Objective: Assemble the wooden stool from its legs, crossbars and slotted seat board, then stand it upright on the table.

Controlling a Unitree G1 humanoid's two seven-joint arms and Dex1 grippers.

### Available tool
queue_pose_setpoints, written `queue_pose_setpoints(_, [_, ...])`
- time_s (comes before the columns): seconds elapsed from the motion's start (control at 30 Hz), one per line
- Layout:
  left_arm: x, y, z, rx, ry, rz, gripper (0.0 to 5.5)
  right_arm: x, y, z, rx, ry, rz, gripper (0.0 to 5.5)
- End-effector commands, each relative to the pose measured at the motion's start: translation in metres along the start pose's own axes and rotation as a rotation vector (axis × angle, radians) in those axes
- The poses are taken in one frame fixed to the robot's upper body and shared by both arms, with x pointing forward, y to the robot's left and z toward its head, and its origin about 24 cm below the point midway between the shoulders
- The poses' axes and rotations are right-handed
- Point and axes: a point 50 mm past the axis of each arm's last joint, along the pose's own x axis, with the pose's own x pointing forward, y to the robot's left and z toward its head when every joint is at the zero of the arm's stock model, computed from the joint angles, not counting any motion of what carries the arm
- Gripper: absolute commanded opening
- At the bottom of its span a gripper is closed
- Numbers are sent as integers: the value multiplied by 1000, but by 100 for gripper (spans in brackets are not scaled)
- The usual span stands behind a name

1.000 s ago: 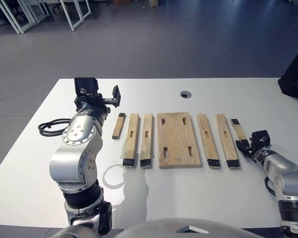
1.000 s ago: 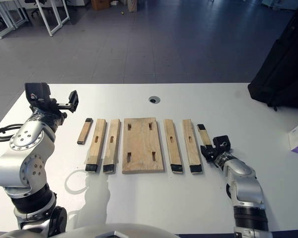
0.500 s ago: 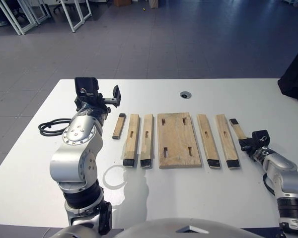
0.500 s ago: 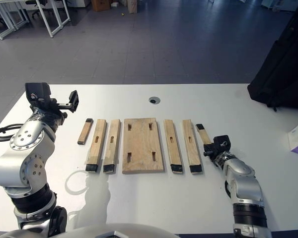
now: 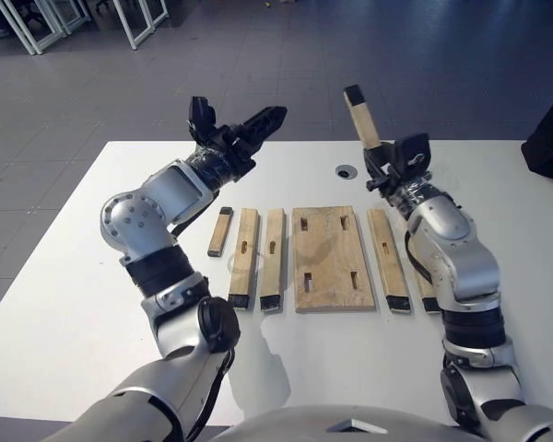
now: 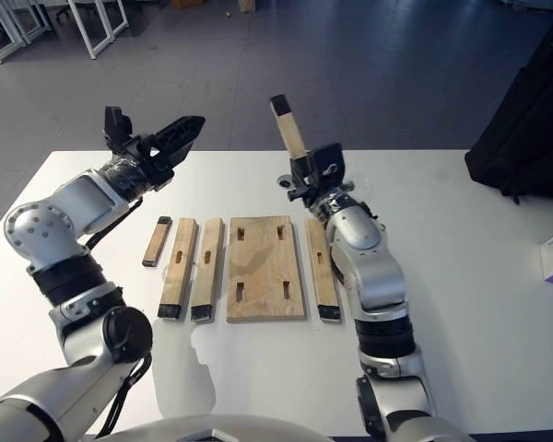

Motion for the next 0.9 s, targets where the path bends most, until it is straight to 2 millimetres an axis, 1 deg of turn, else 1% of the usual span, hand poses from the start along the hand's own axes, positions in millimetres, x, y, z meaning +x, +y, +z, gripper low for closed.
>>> queue_pose_setpoints(0.03, [0, 10, 1, -89, 45, 13, 434, -2, 18, 4, 10, -4, 55, 130])
queue_pose_setpoints(0.2, [2, 13, -2, -121, 63, 21, 434, -3, 36, 6, 21, -4, 134, 130])
queue_pose_setpoints(0.3, [5, 14, -1, -133, 58, 23, 434, -3, 46, 2, 31, 14, 179, 130])
queue_pose_setpoints(0.43, [8, 15, 0, -133, 54, 34, 434, -6, 54, -7, 56, 49, 213, 130])
queue_pose_setpoints(0.67, [11, 18, -4, -135, 78, 38, 434, -11, 75, -7, 93, 58, 271, 130])
queue_pose_setpoints(0.8, [13, 15, -7, -137, 111, 9, 434, -12, 81, -6, 94, 60, 291, 130])
queue_pose_setpoints(0.9, [11, 11, -10, -114, 134, -26, 392, -9, 75, -7, 89, 66, 265, 130])
